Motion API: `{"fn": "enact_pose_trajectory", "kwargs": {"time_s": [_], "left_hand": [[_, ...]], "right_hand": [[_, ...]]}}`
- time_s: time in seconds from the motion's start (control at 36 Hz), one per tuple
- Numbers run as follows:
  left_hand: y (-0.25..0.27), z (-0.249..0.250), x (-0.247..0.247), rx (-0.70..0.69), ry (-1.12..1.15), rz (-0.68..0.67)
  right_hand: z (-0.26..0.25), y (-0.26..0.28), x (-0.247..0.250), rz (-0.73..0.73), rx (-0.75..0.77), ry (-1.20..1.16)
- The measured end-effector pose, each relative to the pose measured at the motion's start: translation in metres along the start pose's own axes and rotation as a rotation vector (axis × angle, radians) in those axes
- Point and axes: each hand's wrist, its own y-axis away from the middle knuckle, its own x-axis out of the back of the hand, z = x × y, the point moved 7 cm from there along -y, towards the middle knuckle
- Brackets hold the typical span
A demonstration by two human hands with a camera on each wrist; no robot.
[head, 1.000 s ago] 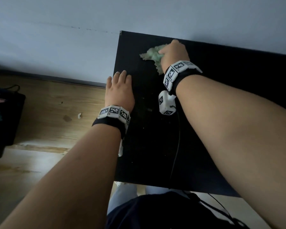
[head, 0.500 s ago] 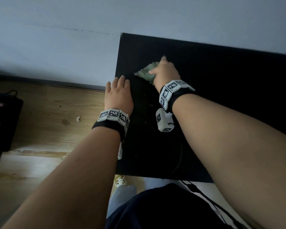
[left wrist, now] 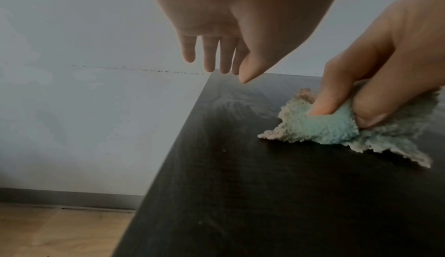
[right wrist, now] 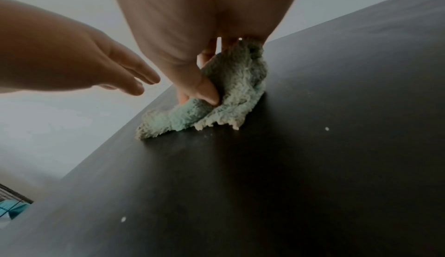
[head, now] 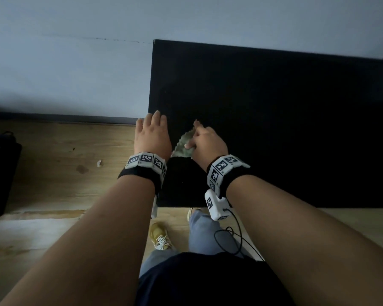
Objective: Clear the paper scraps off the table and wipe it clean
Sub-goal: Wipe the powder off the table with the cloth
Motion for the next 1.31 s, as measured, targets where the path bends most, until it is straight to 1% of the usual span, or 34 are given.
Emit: {"fn": "enact_pose_trajectory", "kwargs": {"time_s": [0.14, 0.22, 0.28, 0.39, 0.47, 0.56, 0.58, 0.64, 0.72, 0.81, 0.92, 1.0, 1.06, 1.11, 1.17, 1.22, 1.25, 1.31], "left_hand": [[0.002, 0.013, -0.005, -0.018, 0.002, -0.023], [-0.002, 0.018, -0.008, -0.011, 0.009, -0.035], [-0.006, 0.018, -0.010, -0.002, 0.007, -0.039], [-0.016, 0.017, -0.012, 0.027, 0.003, -0.051], [-0.023, 0.017, -0.011, 0.046, 0.008, -0.049], [-0.029, 0.016, -0.010, 0.060, 0.016, -0.036], [-0.030, 0.016, -0.009, 0.065, 0.018, -0.031], [-0.033, 0.014, -0.008, 0.077, 0.023, -0.024], [-0.033, 0.012, -0.006, 0.083, 0.023, -0.008], [-0.026, 0.011, -0.004, 0.078, 0.024, 0.006], [-0.006, 0.008, -0.005, 0.055, 0.027, 0.011], [0.013, 0.001, -0.008, 0.051, 0.037, 0.016], [0.029, -0.005, -0.009, 0.055, 0.035, 0.017], [0.044, -0.011, -0.010, 0.051, 0.032, 0.018], [0.059, -0.015, -0.011, 0.038, 0.024, 0.022], [0.074, -0.020, -0.013, 0.026, 0.018, 0.013], [0.081, -0.023, -0.013, 0.024, 0.019, 0.013], [0.095, -0.027, -0.013, 0.020, 0.024, 0.020]], "right_hand": [[-0.001, 0.002, 0.004, 0.064, 0.111, 0.056], [0.004, -0.006, 0.014, 0.104, 0.116, 0.032], [0.010, -0.024, 0.022, 0.126, 0.112, 0.037], [0.029, -0.064, 0.040, 0.093, 0.007, 0.016], [0.034, -0.084, 0.060, 0.132, -0.025, 0.050], [0.045, -0.106, 0.075, 0.107, -0.142, 0.005], [0.048, -0.111, 0.078, 0.122, -0.168, 0.002], [0.049, -0.116, 0.085, 0.199, -0.174, 0.039], [0.043, -0.105, 0.087, 0.299, -0.099, 0.164], [0.044, -0.097, 0.080, 0.286, -0.132, 0.136], [0.051, -0.086, 0.064, 0.208, -0.229, -0.002], [0.050, -0.069, 0.043, 0.137, -0.254, -0.048], [0.047, -0.054, 0.023, 0.080, -0.240, -0.033], [0.044, -0.037, 0.006, 0.065, -0.228, -0.036], [0.039, -0.022, -0.005, 0.049, -0.218, -0.048], [0.026, 0.000, -0.011, -0.005, -0.191, -0.057], [0.021, 0.011, -0.014, -0.013, -0.176, -0.052], [0.009, 0.034, -0.021, 0.047, -0.116, 0.007]]}}
